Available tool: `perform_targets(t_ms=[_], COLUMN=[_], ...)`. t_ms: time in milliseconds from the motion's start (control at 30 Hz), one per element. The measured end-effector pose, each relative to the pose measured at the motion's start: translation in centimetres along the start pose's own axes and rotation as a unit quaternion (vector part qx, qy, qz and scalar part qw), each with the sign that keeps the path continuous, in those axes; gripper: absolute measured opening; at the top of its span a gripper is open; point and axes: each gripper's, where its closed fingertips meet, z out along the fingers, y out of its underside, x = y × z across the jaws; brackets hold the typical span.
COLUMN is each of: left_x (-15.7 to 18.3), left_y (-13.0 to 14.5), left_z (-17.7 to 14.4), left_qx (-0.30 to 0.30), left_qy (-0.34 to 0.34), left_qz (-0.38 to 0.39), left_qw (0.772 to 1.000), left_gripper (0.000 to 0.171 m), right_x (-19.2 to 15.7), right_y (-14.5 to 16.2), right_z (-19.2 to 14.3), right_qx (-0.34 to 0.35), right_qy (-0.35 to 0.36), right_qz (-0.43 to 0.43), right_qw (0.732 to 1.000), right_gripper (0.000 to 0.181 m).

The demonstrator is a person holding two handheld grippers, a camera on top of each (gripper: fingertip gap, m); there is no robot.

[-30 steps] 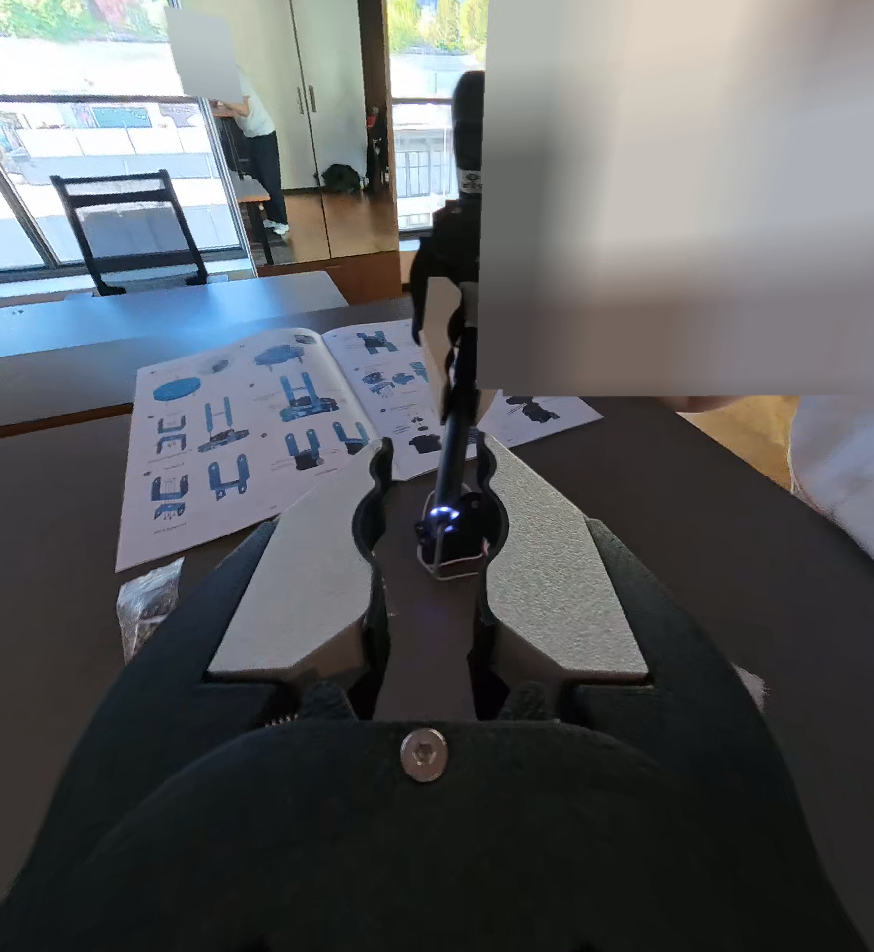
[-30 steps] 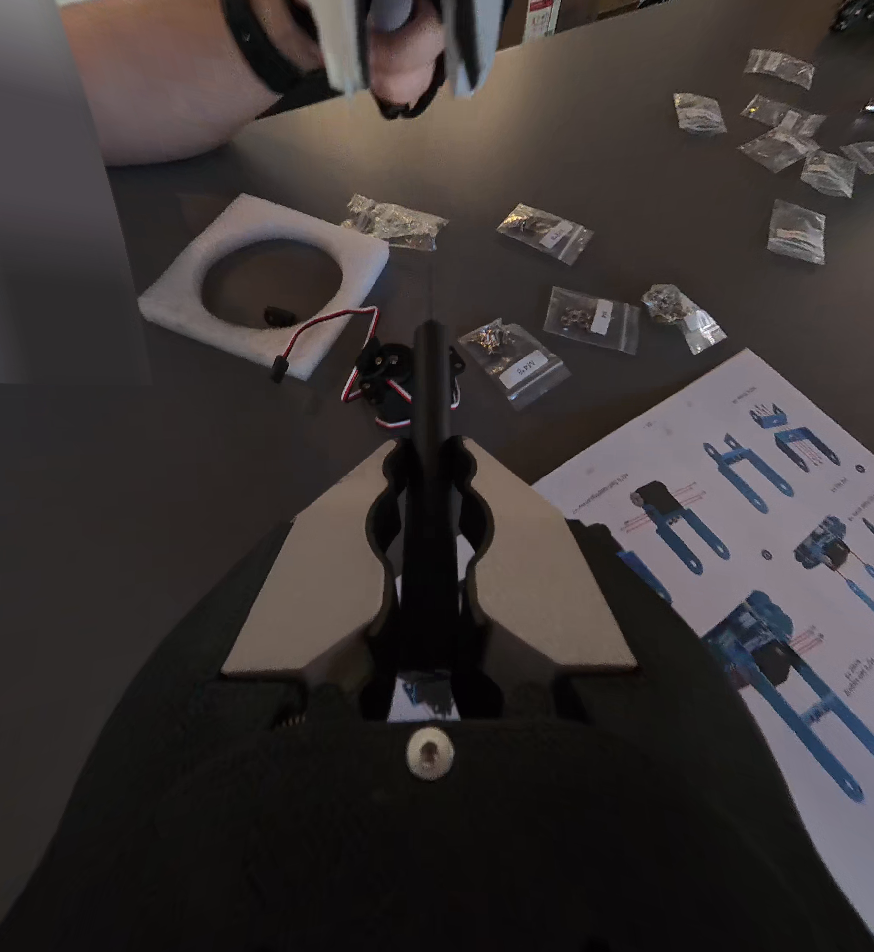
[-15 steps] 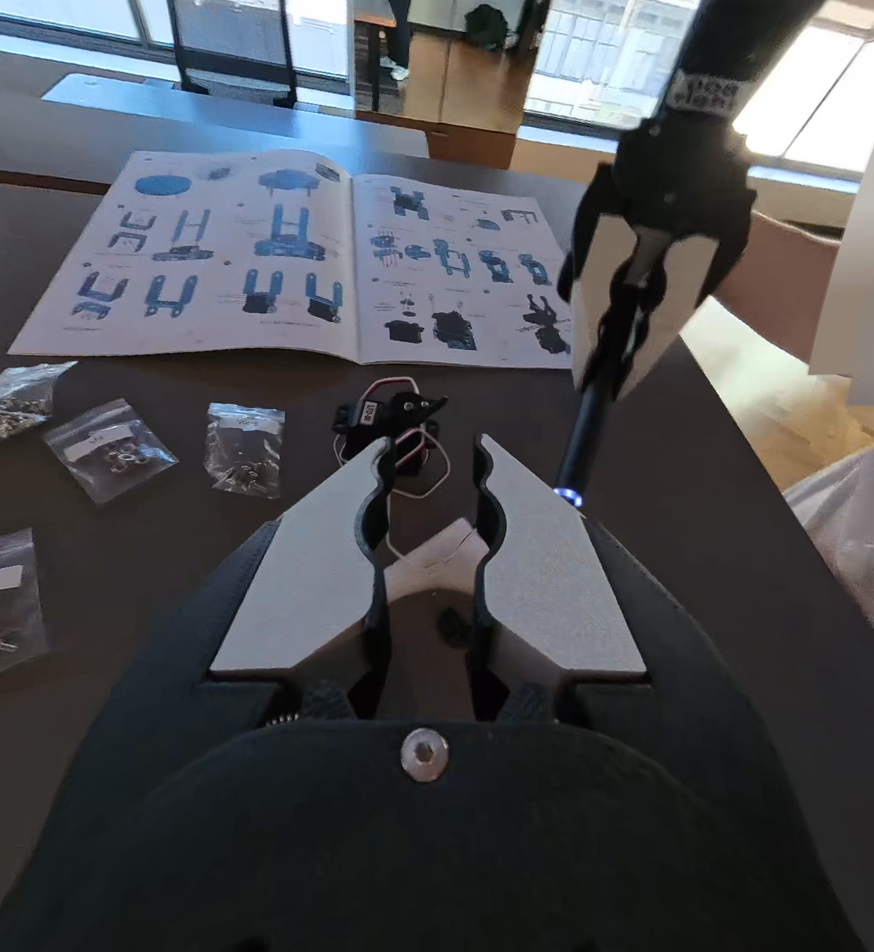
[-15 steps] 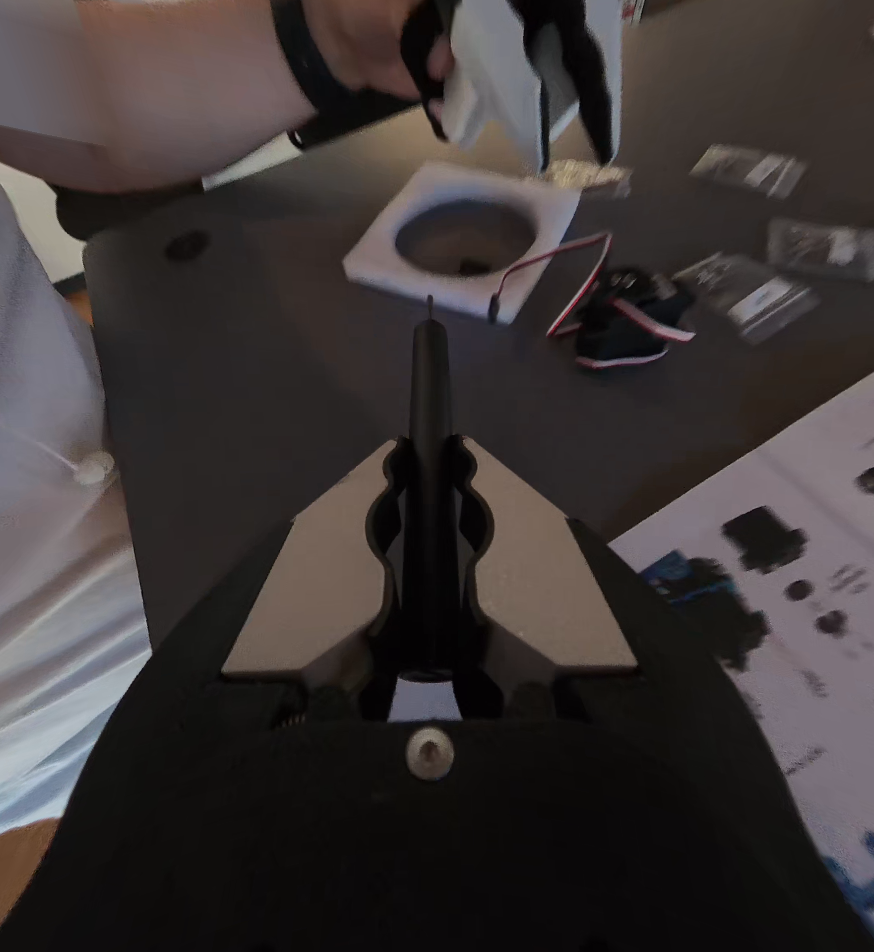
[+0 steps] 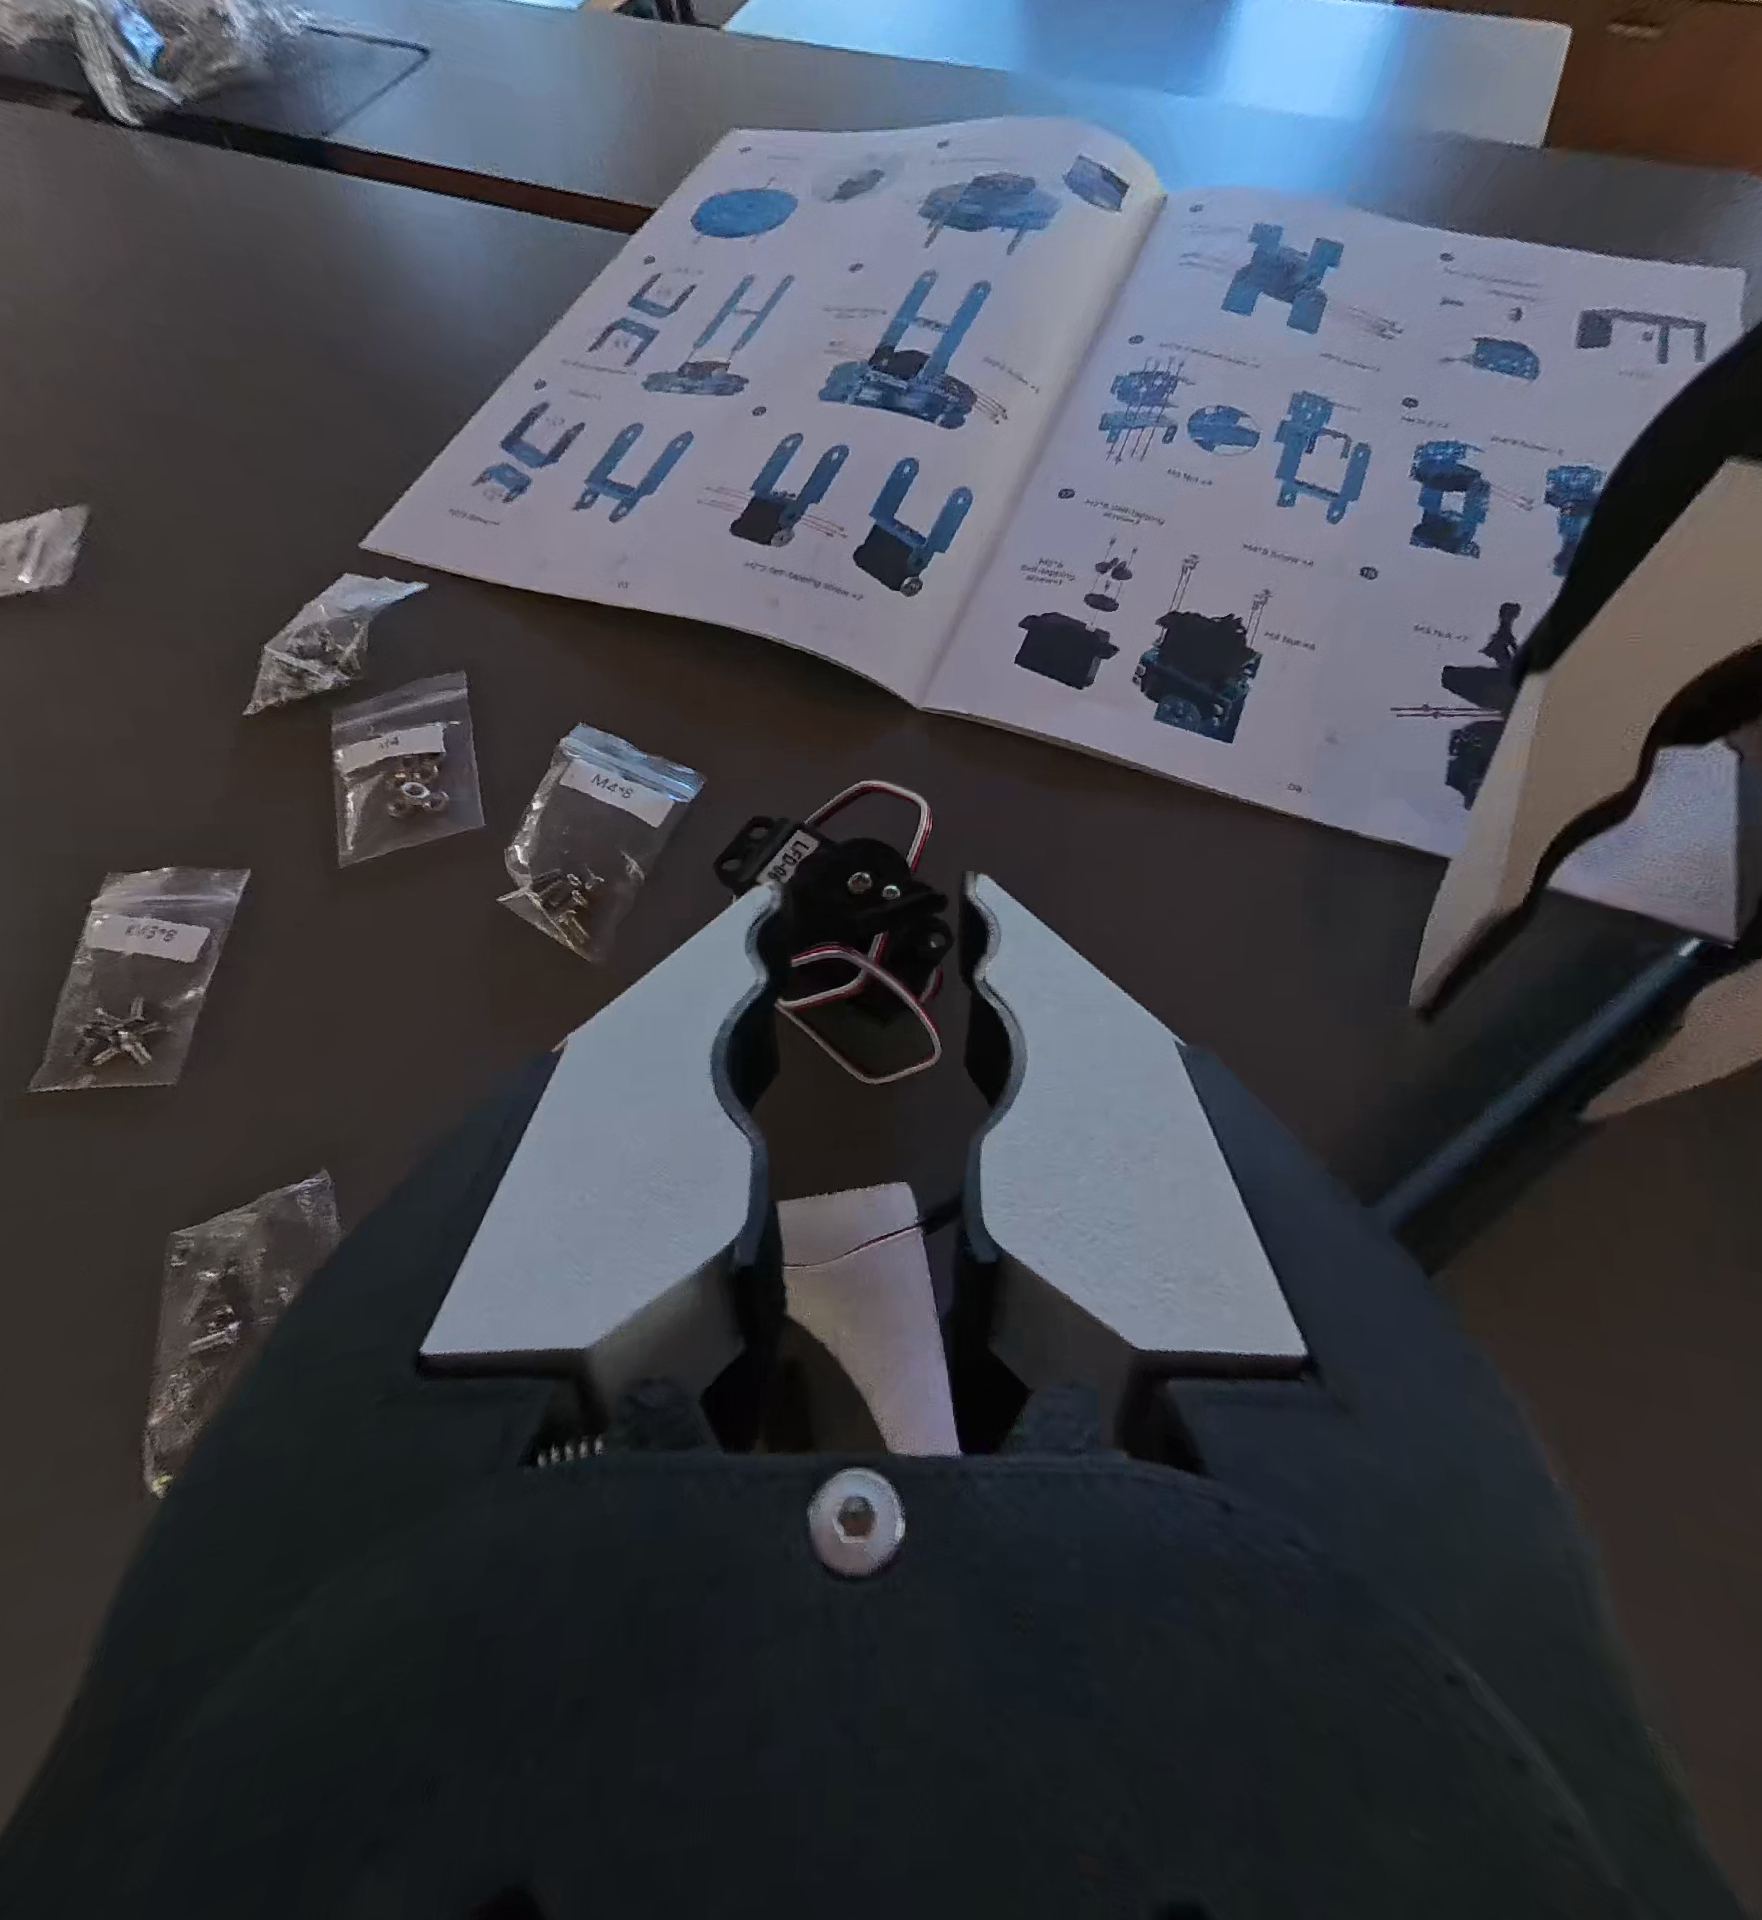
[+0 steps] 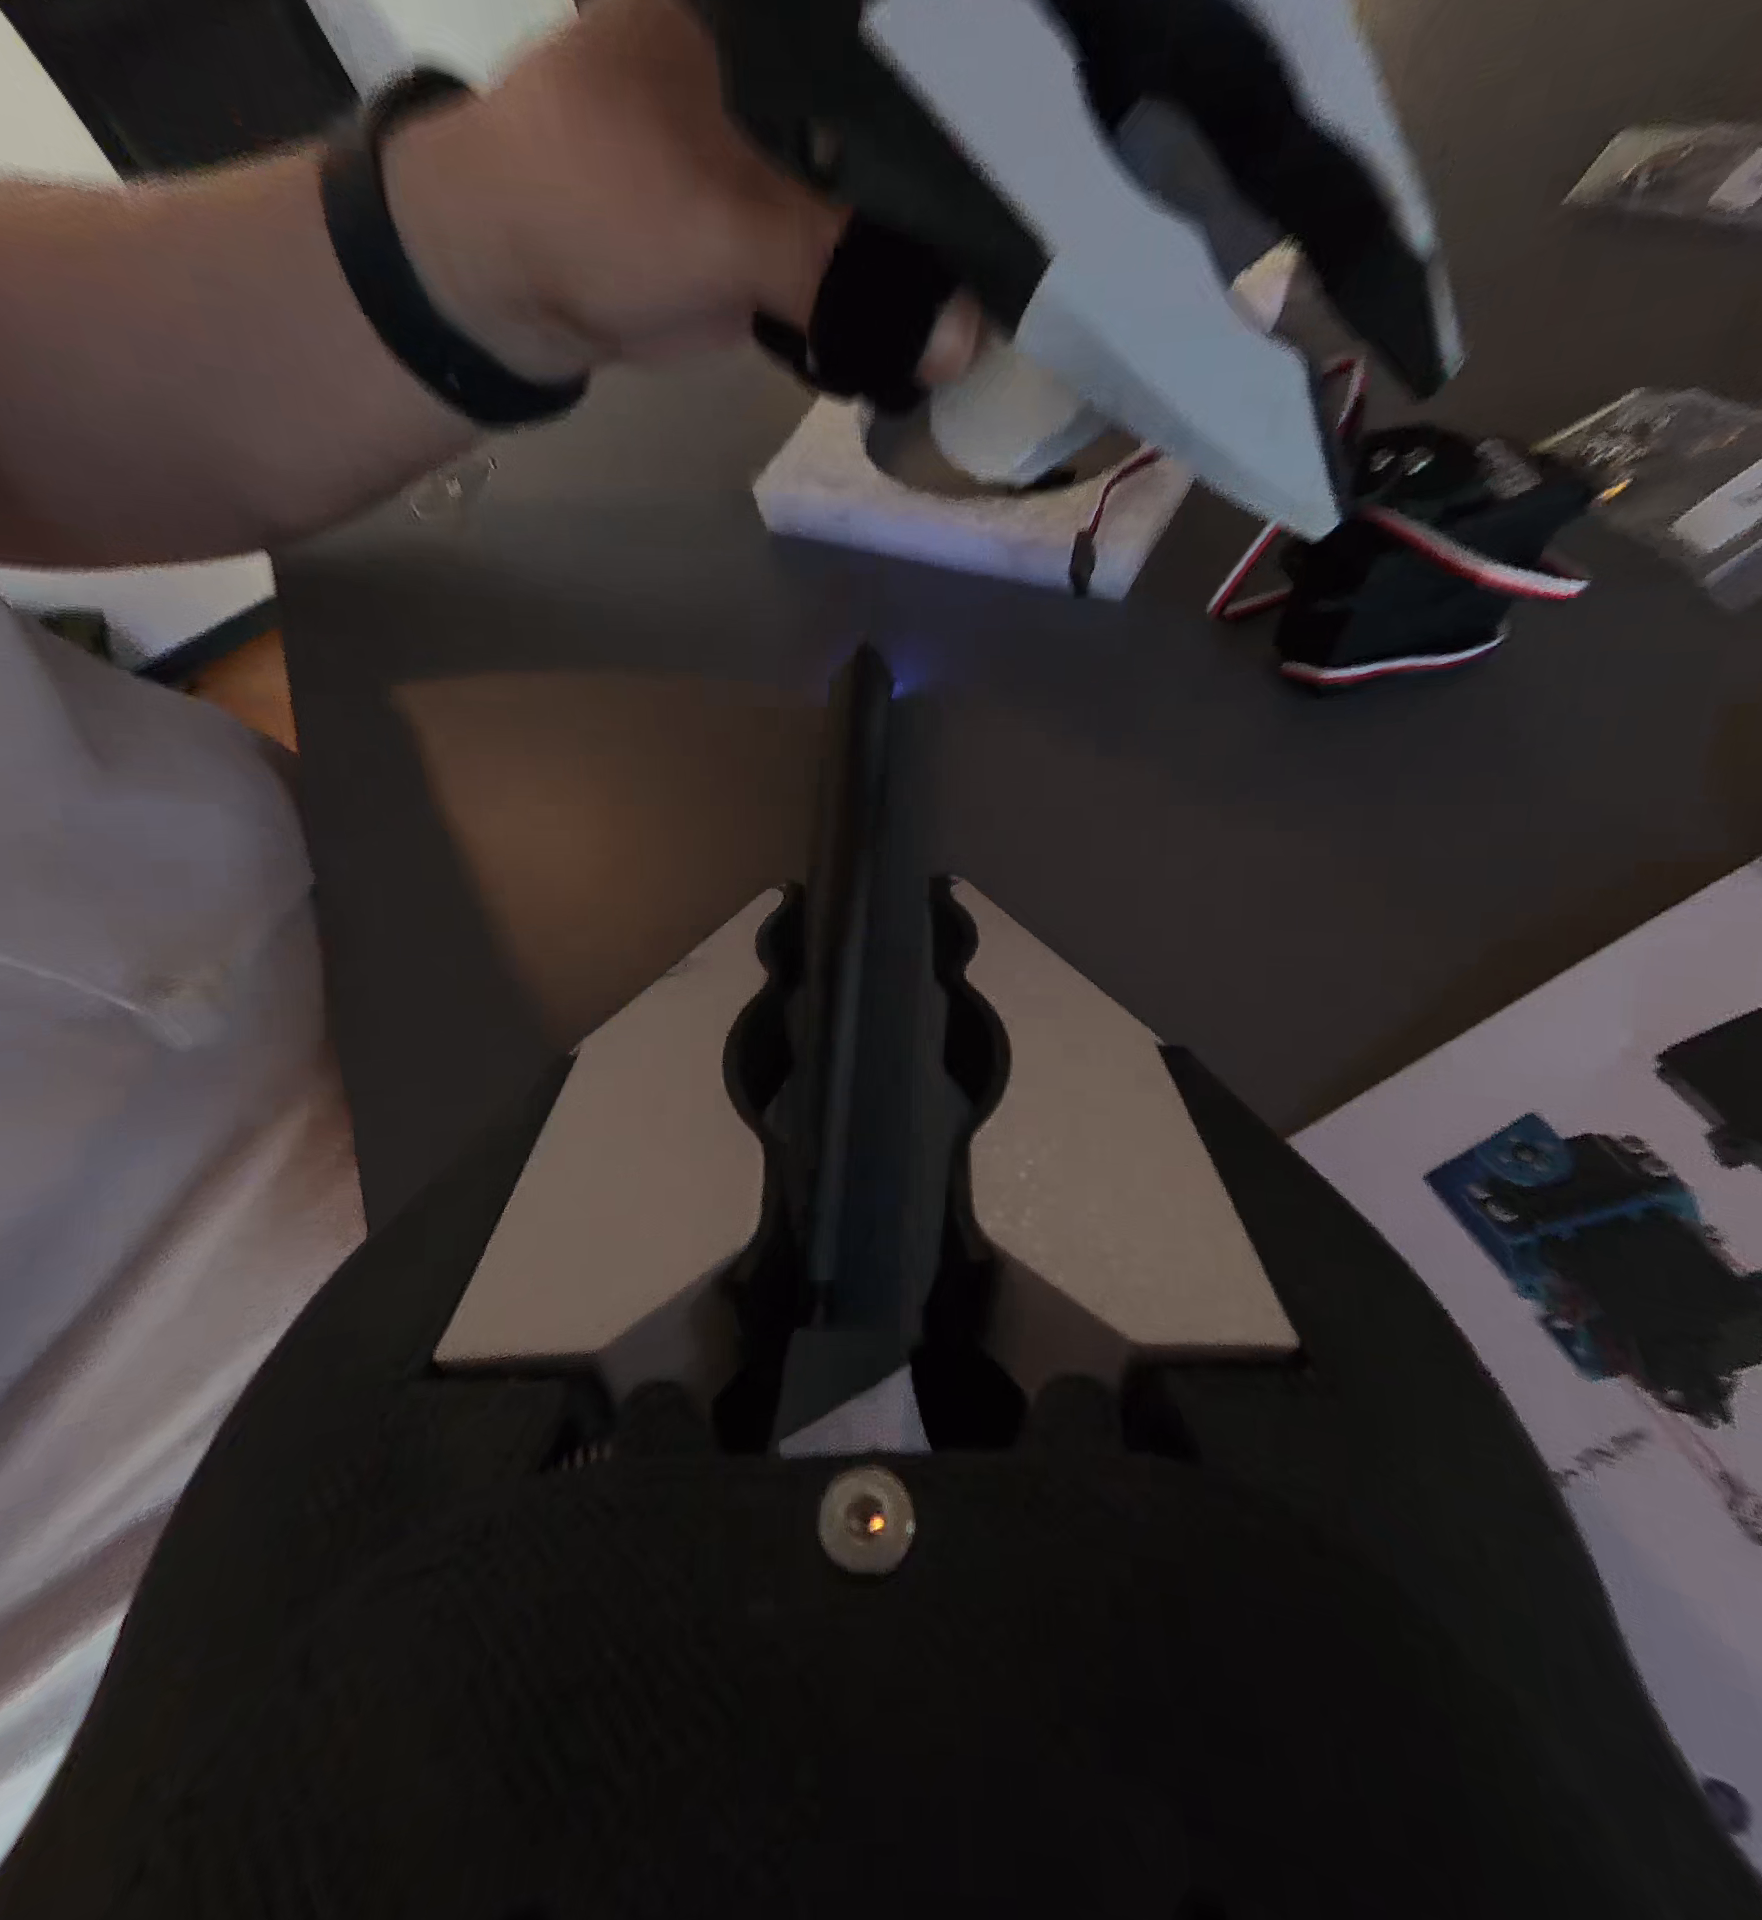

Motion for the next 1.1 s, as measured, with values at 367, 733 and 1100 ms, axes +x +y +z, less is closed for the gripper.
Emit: perform_targets(t_ms=[367, 733, 1100], left_x=[0.0, 0.1, 0.2], left_y=[0.4, 0.5, 0.6], left_z=[-0.7, -0.8, -1.1], left_qx=[-0.021, -0.015, -0.023], left_qy=[-0.012, 0.026, 0.072], left_qz=[-0.008, -0.025, 0.003], left_qw=[1.000, 0.999, 0.997], left_gripper=[0.017, 0.018, 0.038], right_x=[6.7, 9.2, 8.9], right_y=[-5.6, -5.8, -6.9], right_z=[-0.2, 3.8, 3.0], right_qx=[0.040, 0.032, 0.067], right_qy=[0.024, 0.066, 0.057], right_qz=[-0.077, -0.160, -0.190], right_qw=[0.996, 0.984, 0.978], right_gripper=[0.026, 0.032, 0.033])
